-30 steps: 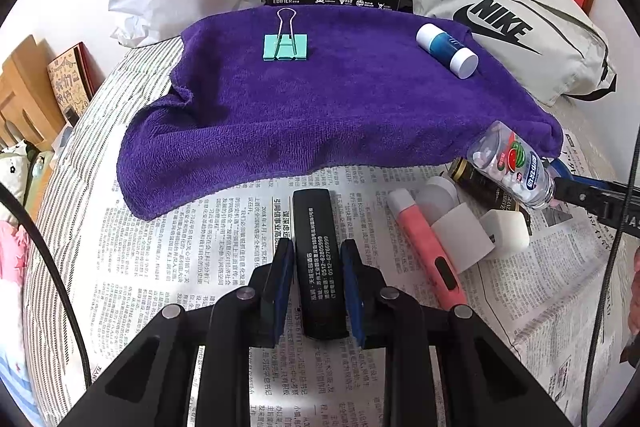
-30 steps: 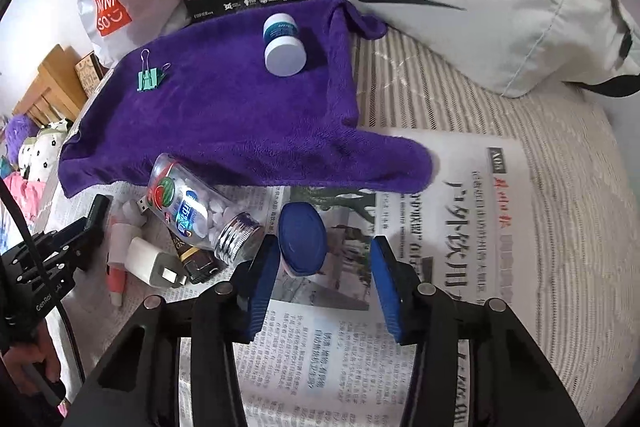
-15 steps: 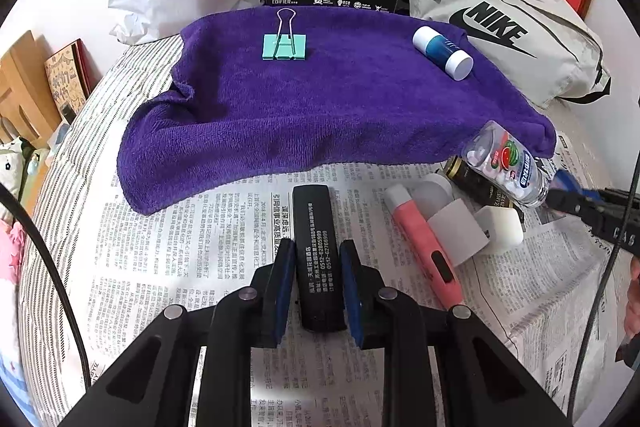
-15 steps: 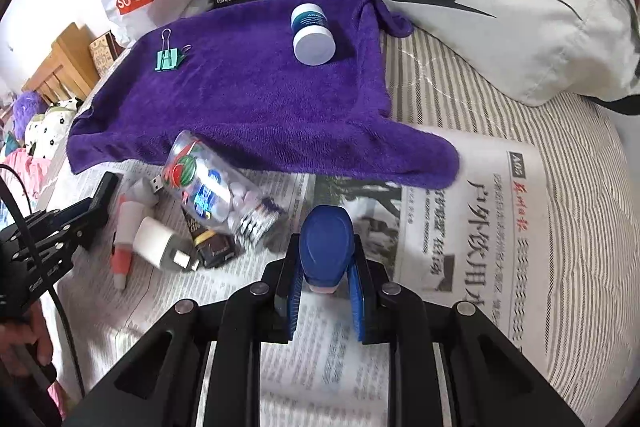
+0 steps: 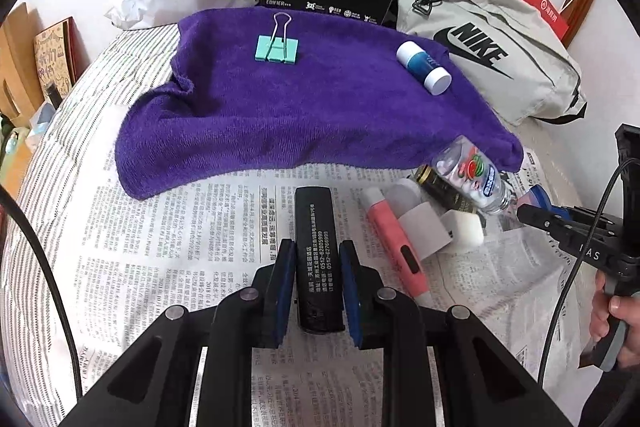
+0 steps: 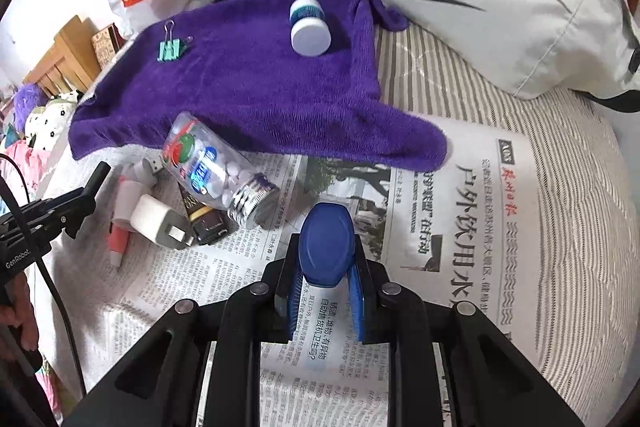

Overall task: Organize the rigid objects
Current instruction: 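Place the USB stick on the towel while the right gripper sets the blue tube beside the ADMD stick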

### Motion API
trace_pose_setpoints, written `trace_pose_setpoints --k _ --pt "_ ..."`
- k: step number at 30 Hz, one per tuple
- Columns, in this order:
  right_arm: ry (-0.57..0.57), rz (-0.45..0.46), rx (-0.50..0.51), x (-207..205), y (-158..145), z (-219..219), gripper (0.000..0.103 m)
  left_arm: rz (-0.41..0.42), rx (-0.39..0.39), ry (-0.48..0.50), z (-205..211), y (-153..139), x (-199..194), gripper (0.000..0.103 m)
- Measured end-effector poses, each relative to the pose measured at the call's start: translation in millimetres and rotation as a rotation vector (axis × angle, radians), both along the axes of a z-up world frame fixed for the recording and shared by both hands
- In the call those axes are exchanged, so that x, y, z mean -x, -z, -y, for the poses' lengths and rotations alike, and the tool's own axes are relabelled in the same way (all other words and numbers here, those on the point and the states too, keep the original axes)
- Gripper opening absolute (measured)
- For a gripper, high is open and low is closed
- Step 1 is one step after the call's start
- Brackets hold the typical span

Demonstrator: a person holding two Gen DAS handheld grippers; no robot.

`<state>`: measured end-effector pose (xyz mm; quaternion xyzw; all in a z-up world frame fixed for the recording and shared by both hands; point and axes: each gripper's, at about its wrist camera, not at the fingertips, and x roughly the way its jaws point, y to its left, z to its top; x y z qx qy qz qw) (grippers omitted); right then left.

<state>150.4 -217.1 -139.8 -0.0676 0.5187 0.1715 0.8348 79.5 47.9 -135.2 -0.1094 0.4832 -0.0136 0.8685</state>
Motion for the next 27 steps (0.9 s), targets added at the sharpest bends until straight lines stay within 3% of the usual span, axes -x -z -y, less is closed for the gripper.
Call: trace_pose_setpoints --k 12,27 --pt "-0.054 0.029 -0.037 -11 -25 -11 0.021 0.048 -0.016 0.013 -4 -28 -6 0.021" --pt "-0.104 0.074 -0.046 -62 -45 -46 0.021 0.088 -0.042 0.021 -19 -52 -57 0.021"
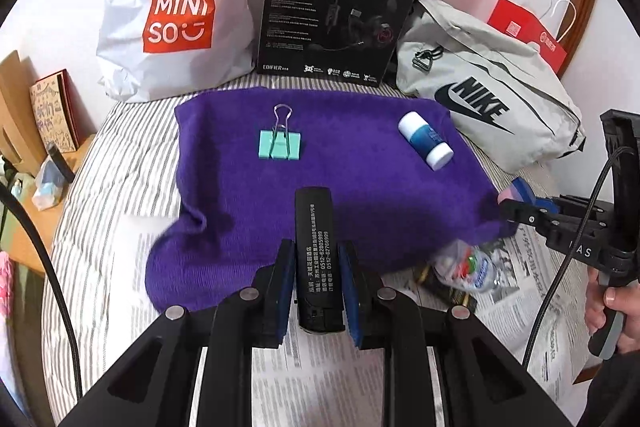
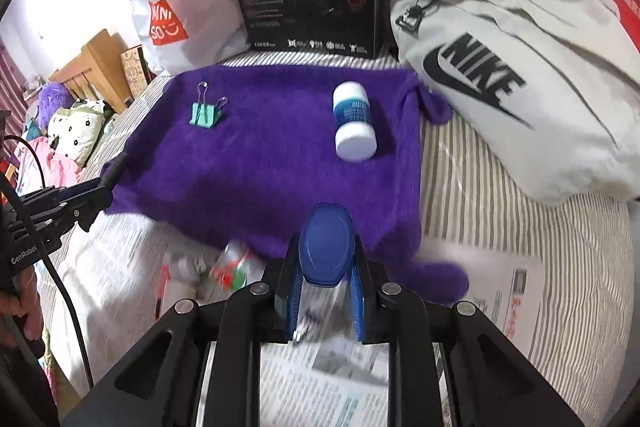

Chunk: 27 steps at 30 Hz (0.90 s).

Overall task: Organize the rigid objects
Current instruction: 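Place the USB stick on the towel while the right gripper sets the blue tube beside the ADMD stick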

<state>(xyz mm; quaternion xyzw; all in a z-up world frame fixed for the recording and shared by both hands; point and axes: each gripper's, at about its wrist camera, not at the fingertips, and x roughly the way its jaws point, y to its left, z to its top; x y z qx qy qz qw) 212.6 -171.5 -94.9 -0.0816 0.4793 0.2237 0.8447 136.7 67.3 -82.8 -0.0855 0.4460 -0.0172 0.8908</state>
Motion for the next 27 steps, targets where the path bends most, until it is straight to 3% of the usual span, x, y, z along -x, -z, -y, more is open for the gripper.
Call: trace_pose_setpoints --k 5,13,27 --pt "-0.003 -0.004 0.02 -27 7 -9 0.021 -0.007 0.003 -0.001 -8 4 -23 0.021" --pt "-0.007 -0.036 0.079 -62 43 -21 0.021 -0.036 0.015 -0.012 -19 22 -50 0.021" --pt "-0.014 -0.018 0.127 -71 60 -29 0.02 -0.098 0.003 -0.036 -31 51 -83 0.021"
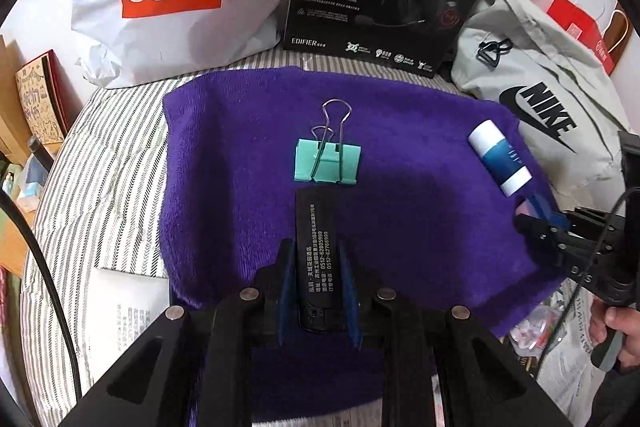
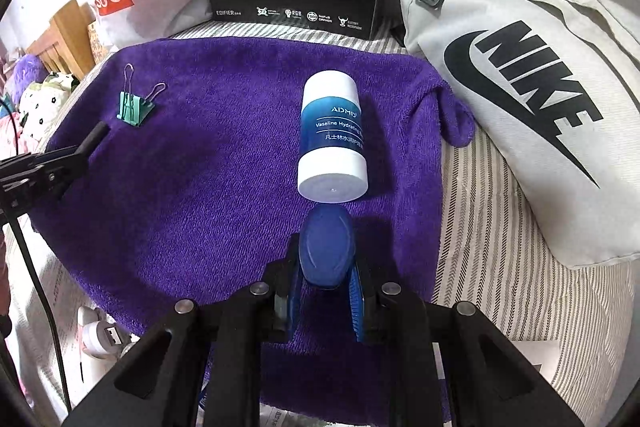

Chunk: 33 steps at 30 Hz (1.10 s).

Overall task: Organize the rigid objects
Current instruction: 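Place the USB stick on the towel while the right gripper sets the blue tube beside the ADMD stick, then grasp the pink highlighter with the left gripper while the right gripper grasps the clear mint bottle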

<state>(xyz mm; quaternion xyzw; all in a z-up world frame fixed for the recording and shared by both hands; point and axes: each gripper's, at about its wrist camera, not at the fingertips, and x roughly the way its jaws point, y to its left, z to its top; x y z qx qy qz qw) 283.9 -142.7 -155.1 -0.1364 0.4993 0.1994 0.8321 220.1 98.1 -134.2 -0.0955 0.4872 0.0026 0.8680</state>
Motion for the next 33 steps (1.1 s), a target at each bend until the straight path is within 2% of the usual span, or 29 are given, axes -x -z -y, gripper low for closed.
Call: trace_pose_setpoints --k 3,6,9,13,18,21,23,27,30,33 --pt "0.001 -0.004 -0.005 -1 0 1 0.021 -0.007 0.006 0.012 0 5 -4 0.021" --pt "-0.007 -0.007 -0.004 -1 0 1 0.022 -0.002 -0.032 0.027 5 6 -5 0.022" --pt "-0.014 -0.029 -0.012 0 0 3 0.027 -0.005 -0.064 0.04 7 7 -6 0.022" --pt "-0.022 -0.056 -0.034 7 -5 6 0.043 -0.008 -0.082 0.046 9 7 -6 0.022" --pt "-0.026 -0.057 -0.011 19 -12 6 0.045 -0.018 -0.066 0.057 10 5 -2 0.034" --pt "-0.018 -0.048 0.002 29 -18 8 0.055 -0.027 -0.055 0.072 13 4 3 0.048" --pt "-0.016 -0.045 -0.013 36 -24 12 0.055 -0.034 -0.061 0.078 17 4 7 0.057" --pt "0.007 -0.031 -0.033 52 -38 24 0.056 -0.047 -0.083 0.035 17 0 18 0.057" --pt "0.026 -0.014 -0.054 71 -50 36 0.056 0.019 -0.114 0.013 19 -21 41 0.057" --pt "0.039 -0.016 -0.077 88 -56 48 0.058 0.04 -0.104 0.031 30 -35 62 0.057"
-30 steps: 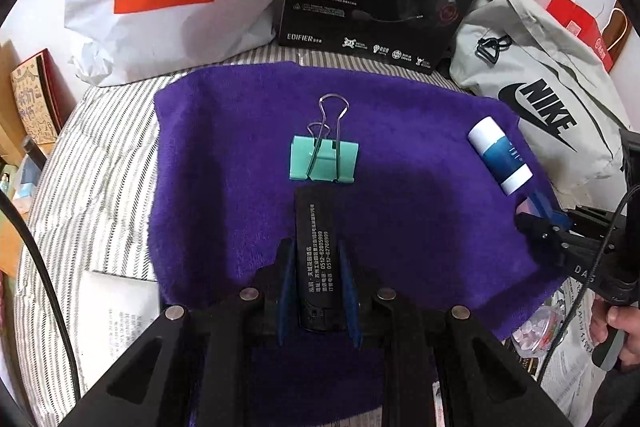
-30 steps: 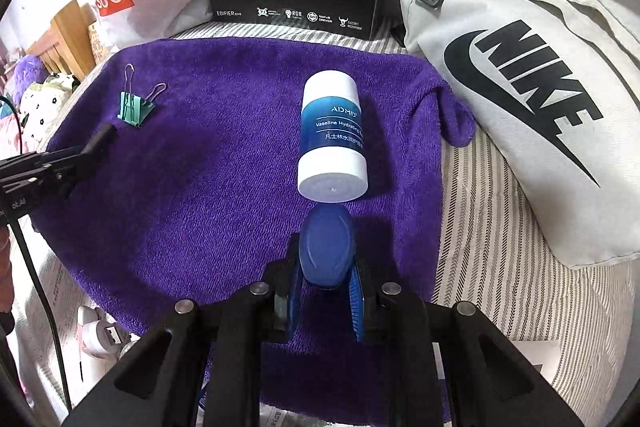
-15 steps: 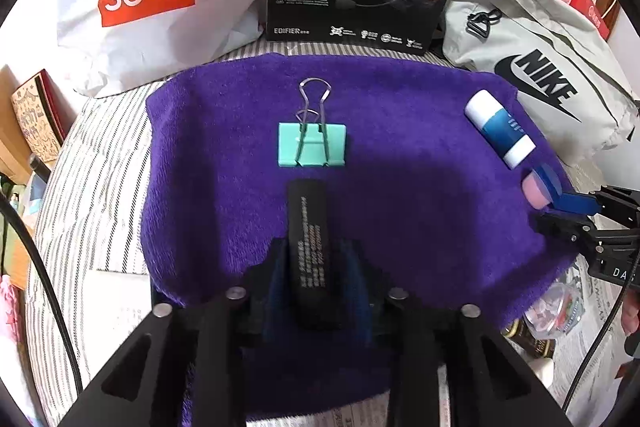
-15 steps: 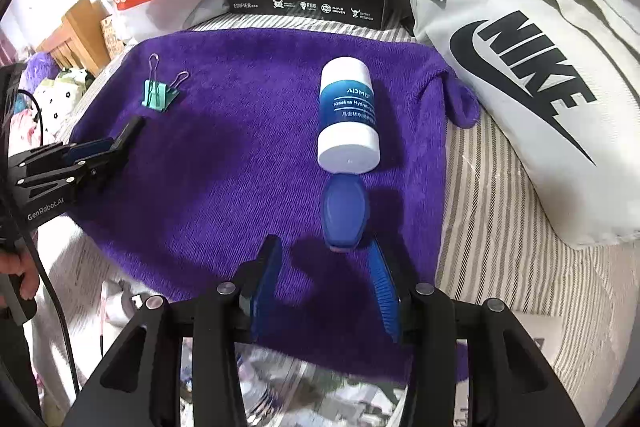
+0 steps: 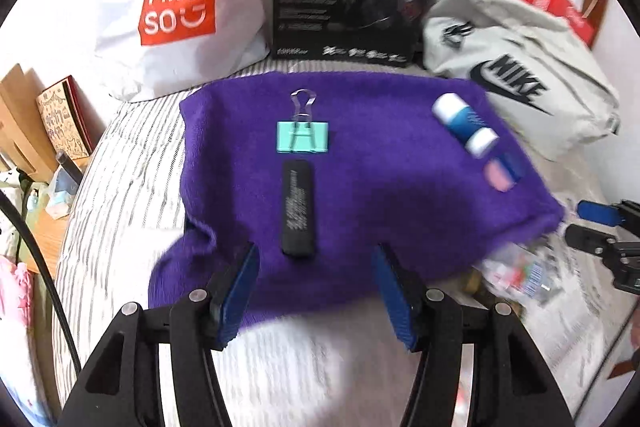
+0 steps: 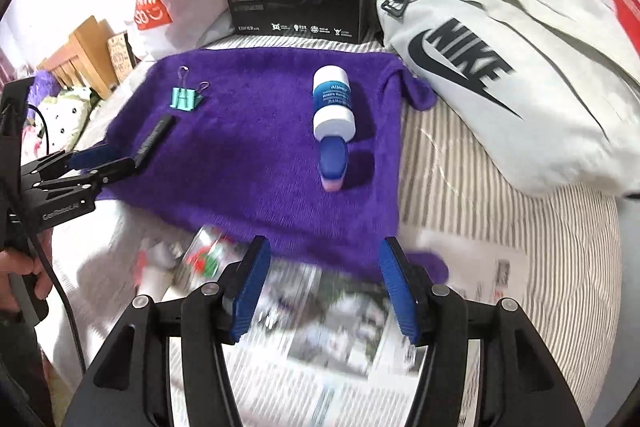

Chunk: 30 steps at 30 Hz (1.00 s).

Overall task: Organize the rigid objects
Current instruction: 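Grasp the pink highlighter with the left gripper while the right gripper grasps the clear mint bottle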

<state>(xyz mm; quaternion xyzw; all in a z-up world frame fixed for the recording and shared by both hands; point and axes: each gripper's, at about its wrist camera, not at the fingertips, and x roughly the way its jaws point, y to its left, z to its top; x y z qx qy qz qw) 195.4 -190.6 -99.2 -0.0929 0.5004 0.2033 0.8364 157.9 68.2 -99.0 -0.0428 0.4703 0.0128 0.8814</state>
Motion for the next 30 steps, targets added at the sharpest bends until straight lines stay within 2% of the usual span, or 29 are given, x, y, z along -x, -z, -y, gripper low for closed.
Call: trace_pose_setpoints --k 4,11,14,16,18,21,24,30 --pt "0.025 -0.002 -0.026 26 -4 15 0.06 -0.016 0.031 0.056 30 -4 32 0.057" --pt "0.045 -0.036 -0.063 63 1 32 0.06 -0.084 0.088 0.124 72 19 70 0.057" --pt "0.06 -0.055 -0.086 75 4 39 0.06 -0.113 0.067 0.137 85 28 75 0.057" --pt "0.066 -0.062 -0.099 78 6 42 0.06 -0.13 -0.008 0.136 93 36 73 0.057" --pt "0.066 -0.069 -0.101 83 7 44 0.06 -0.142 -0.092 0.117 92 44 72 0.057" --pt "0.069 -0.069 -0.093 88 10 46 0.06 -0.136 -0.052 0.094 77 43 76 0.06" --pt "0.068 -0.076 -0.087 89 14 47 0.06 -0.136 -0.059 0.073 65 41 79 0.06" --pt "0.057 -0.081 -0.079 83 20 39 0.06 -0.119 0.001 0.096 60 39 74 0.058"
